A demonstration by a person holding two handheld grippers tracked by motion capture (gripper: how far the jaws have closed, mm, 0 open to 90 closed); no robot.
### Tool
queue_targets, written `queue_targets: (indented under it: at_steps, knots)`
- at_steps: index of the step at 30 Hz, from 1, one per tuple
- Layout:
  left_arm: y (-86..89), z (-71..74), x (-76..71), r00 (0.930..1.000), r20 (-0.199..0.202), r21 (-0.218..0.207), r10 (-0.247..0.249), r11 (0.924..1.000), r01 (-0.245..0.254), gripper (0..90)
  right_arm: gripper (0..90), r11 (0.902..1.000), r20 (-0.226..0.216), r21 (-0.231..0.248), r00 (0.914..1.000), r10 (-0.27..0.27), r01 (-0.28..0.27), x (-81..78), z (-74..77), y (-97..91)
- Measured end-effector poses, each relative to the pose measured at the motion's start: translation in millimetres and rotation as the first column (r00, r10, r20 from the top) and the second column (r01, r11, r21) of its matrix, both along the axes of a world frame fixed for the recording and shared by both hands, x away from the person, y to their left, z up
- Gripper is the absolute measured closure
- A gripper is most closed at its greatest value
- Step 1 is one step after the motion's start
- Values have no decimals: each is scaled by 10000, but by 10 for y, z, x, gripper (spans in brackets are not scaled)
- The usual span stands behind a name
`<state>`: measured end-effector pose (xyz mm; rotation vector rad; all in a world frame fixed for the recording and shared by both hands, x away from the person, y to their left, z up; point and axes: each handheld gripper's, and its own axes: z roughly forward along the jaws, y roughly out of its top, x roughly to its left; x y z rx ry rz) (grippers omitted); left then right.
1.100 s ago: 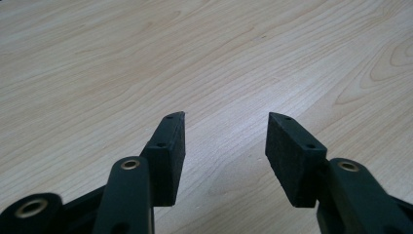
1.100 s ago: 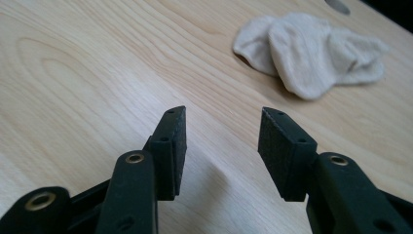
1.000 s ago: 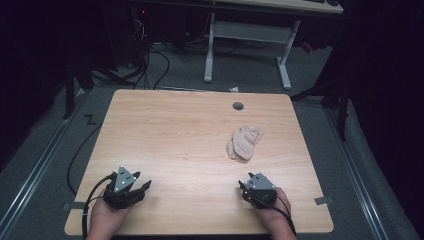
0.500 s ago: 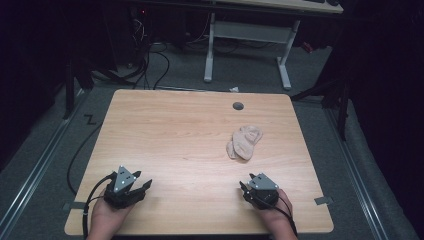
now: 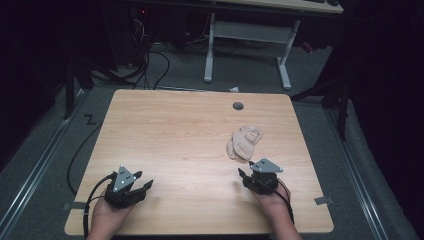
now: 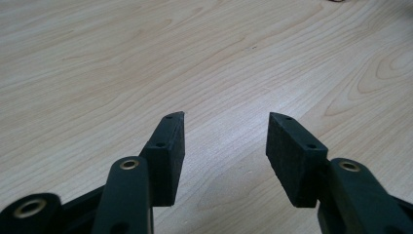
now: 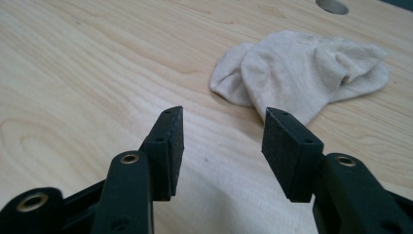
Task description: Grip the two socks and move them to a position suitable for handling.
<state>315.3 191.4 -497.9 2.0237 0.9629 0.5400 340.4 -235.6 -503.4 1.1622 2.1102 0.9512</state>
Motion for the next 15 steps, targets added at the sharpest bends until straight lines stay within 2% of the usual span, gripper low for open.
queue_targets:
  at_steps: [6, 11, 13, 15]
  knots:
    - [29, 0, -12, 9999, 26, -74, 100, 9999, -100, 493, 490, 9995, -79, 300, 9999, -90, 92, 191, 81, 40]
    - [24, -3, -15, 10000, 21, -31, 90, 10000, -90, 491, 471, 9983, -293, 477, 9991, -318, 332, 353, 85, 11]
    - [16, -8, -14, 10000, 28, 11, 60, 10000, -60, 489, 465, 9980, -432, 405, 9979, -476, 494, 425, 90, 8]
    - [10, -13, -11, 10000, 30, 28, 38, 10000, -38, 488, 466, 9980, -353, 312, 9979, -538, 549, 489, 91, 16]
